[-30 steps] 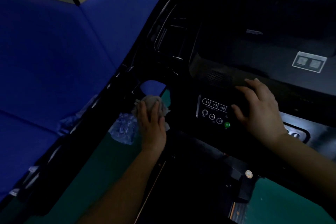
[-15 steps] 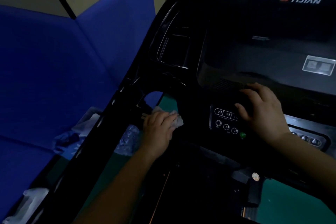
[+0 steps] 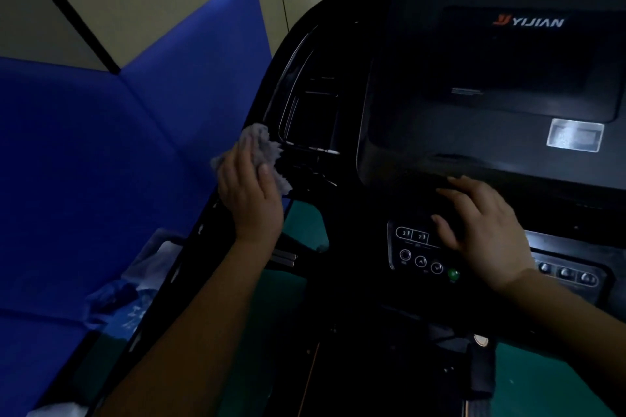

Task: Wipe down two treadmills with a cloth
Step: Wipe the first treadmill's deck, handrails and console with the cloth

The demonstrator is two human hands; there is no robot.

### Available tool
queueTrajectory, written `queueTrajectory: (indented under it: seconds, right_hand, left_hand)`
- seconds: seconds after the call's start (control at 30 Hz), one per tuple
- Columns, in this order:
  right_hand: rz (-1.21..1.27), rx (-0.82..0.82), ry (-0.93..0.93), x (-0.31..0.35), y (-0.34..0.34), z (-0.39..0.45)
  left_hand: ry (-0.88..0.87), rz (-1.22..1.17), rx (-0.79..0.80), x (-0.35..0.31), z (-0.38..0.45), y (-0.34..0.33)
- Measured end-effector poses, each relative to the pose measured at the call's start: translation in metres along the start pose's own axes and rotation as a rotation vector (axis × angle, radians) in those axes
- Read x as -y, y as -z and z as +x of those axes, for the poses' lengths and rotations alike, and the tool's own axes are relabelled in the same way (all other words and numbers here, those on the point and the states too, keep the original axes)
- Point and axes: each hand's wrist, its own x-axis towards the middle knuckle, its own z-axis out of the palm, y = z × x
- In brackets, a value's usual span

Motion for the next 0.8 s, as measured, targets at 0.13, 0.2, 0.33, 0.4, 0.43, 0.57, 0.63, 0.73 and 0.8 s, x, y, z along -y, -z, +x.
queueTrajectory:
  seconds: [0.13, 0.2, 0.33, 0.4, 0.43, 0.57, 0.63, 0.73, 0.8]
  right_hand:
    - [0.003, -0.011, 0.010, -0.001, -0.001, 0.001]
    - [0.000, -0.020, 0.017, -0.001, -0.002, 0.002]
    - [0.008, -0.024, 0.015, -0.001, -0.002, 0.002]
    - [0.008, -0.015, 0.012, -0.002, -0.003, 0.001]
    - [0.007, -0.010, 0.009, -0.003, -0.003, 0.001]
    - [0.011, -0.004, 0.002, -0.003, -0.002, 0.001]
    - [0.009, 0.002, -0.006, -0.002, -0.002, 0.000]
    - [0.009, 0.013, -0.019, -0.001, -0.001, 0.000]
    - [0.013, 0.014, -0.018, -0.001, 0.000, 0.000]
  left_hand:
    - [-0.164, 0.382, 0.222, 0.025, 0.009, -0.029]
    - [-0.281, 0.314, 0.293, 0.016, 0.002, -0.041]
    - [-0.546, 0.163, 0.439, -0.001, -0.008, -0.056]
    - [-0.628, 0.235, 0.458, 0.007, 0.006, -0.049]
    - [-0.608, 0.291, 0.456, 0.012, 0.016, -0.043]
    - [-0.293, 0.357, 0.318, 0.023, 0.046, -0.026]
    - [-0.276, 0.320, 0.300, 0.012, 0.035, -0.032]
    - [-0.429, 0.222, 0.425, -0.009, -0.001, -0.049]
    - [-0.532, 0.171, 0.482, -0.009, -0.009, -0.051]
